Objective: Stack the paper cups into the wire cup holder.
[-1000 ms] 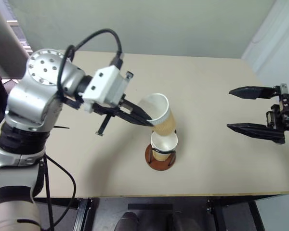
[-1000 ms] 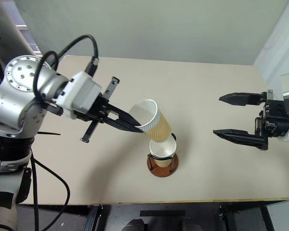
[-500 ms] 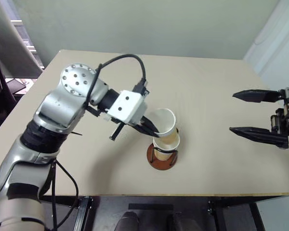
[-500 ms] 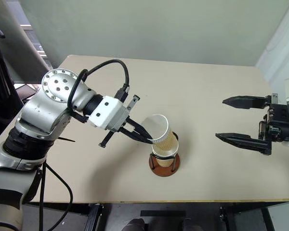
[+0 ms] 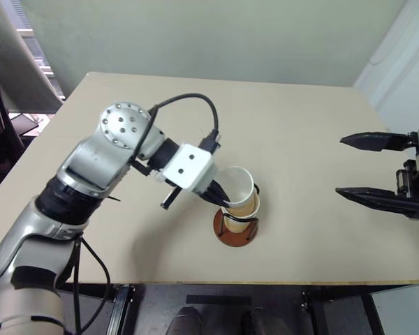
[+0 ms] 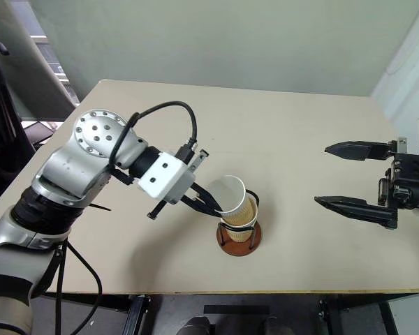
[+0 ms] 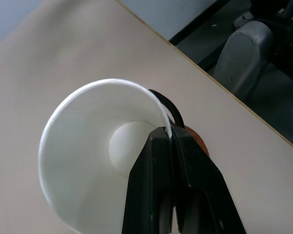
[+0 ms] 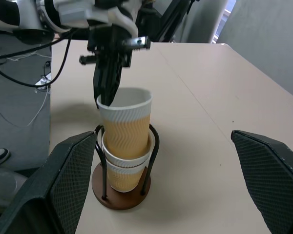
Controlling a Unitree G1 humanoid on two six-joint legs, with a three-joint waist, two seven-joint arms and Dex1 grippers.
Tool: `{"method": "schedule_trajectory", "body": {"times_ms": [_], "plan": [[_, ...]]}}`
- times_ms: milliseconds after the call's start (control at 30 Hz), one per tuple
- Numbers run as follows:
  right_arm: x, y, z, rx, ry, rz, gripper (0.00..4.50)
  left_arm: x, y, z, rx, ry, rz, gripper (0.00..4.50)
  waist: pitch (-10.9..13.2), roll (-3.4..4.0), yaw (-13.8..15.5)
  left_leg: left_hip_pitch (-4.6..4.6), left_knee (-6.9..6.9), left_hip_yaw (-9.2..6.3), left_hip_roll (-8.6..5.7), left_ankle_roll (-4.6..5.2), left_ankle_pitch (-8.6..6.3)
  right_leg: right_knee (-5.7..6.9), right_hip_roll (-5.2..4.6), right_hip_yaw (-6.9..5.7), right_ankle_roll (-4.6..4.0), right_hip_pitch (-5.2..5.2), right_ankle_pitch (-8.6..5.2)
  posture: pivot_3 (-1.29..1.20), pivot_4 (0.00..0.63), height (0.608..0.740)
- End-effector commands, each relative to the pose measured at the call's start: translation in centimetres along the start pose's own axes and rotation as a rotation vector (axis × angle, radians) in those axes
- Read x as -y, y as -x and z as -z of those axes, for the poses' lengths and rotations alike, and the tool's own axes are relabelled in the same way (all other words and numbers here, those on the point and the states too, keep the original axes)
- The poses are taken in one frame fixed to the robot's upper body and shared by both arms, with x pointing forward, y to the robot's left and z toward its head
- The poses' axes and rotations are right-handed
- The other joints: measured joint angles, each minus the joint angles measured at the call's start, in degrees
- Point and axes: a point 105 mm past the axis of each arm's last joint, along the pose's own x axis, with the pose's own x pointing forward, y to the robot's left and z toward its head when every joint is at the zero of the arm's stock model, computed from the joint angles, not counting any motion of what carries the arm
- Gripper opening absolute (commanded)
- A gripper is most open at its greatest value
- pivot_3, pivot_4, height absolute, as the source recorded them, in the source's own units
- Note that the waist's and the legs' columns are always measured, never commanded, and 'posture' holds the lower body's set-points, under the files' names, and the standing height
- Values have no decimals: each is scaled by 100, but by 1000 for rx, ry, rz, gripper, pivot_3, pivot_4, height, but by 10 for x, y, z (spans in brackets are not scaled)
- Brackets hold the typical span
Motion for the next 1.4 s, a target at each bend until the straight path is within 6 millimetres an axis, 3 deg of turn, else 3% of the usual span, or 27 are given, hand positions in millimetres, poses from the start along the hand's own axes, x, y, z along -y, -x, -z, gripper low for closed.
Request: {"method": "schedule_trajectory", "body": {"times_ms": [33, 300, 333, 433, 567, 700, 867, 1133, 1400], "plan": [[0, 3, -9, 5, 41, 15, 4500, 1, 3, -4, -13, -37, 22, 1341, 0, 0, -1, 0, -1, 1, 0, 0, 0, 0, 0, 0, 0, 0, 0, 0, 150, 740], [4, 0, -5, 12, 31, 3, 4500, -5, 12, -4, -4, 7, -43, 4286, 0, 0, 3, 0, 1, 3, -1, 1, 0, 0, 1, 0, 1, 2, 0, 0, 150, 740], [6, -1, -3, 12, 26, 1, 4500, -7, 17, -3, -2, 25, -77, 4477, 0, 0, 2, 0, 1, 4, 0, 1, -1, 0, 0, 0, 1, 2, 0, 0, 150, 740], [15, 0, 6, 8, 4, 15, 4500, -15, 35, 2, 1, 84, -204, 4477, 0, 0, 0, 1, 0, 3, 1, 1, -1, 1, 1, -1, 1, 1, 0, 0, 150, 740], [29, 6, 23, -4, -55, 55, 4500, -13, 78, 21, 0, 251, -468, 4477, 0, 1, -23, 4, -2, -1, 5, 1, 0, 3, 0, 0, 1, 0, 0, 0, 150, 740], [38, 15, 40, -39, -104, 81, 4500, 22, 110, 48, -59, 445, -614, 4477, -2, 5, -57, 7, -16, 1, 10, 0, 0, 3, 3, -2, 1, -16, 0, 0, 150, 740], [54, 33, 68, -106, -172, 138, 4500, 85, 144, 84, -109, 734, -787, 4477, -2, 5, -59, 7, -27, 3, 23, -1, 0, 1, 2, 1, 0, -23, 0, 0, 150, 740], [71, 62, 84, -99, -218, 264, 4500, 135, 168, 100, -107, 903, -1000, 4477, -2, 4, 10, 10, -29, 1, 25, -2, 2, 15, 1, 10, -11, -24, -6, 0, 150, 740], [72, 58, 86, -98, -216, 234, 4500, 133, 156, 89, -81, 918, -929, 4477, -2, 4, 9, 25, -29, 28, 8, -4, 3, 31, 0, 10, -25, -21, -10, 0, 150, 740]]}}
